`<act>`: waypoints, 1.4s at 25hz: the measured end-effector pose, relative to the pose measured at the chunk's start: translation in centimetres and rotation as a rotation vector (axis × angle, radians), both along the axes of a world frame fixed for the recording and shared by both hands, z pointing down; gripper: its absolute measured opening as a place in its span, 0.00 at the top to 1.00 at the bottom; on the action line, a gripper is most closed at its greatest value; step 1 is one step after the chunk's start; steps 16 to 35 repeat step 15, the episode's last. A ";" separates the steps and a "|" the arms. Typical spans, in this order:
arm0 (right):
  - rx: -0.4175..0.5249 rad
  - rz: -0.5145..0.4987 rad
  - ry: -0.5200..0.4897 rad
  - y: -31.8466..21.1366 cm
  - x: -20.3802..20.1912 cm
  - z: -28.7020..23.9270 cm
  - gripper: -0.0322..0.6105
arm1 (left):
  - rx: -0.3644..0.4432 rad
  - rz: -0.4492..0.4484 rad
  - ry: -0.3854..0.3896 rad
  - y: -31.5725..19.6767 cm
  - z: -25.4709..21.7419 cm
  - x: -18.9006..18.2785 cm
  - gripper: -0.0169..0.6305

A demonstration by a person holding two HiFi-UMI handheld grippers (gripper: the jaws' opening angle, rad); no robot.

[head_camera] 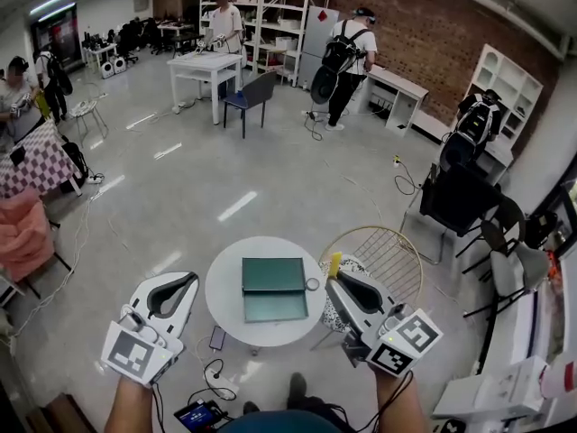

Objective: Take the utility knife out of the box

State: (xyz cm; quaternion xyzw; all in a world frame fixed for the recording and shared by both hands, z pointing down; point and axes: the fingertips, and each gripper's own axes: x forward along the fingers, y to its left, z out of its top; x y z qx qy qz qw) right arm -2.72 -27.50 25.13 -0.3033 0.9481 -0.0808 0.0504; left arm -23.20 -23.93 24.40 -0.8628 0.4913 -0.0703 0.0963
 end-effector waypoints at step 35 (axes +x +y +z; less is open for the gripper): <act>-0.024 0.009 0.016 -0.4 -2.8 1.7 0.84 | -0.009 0.002 0.019 -0.1 1.6 -3.2 0.94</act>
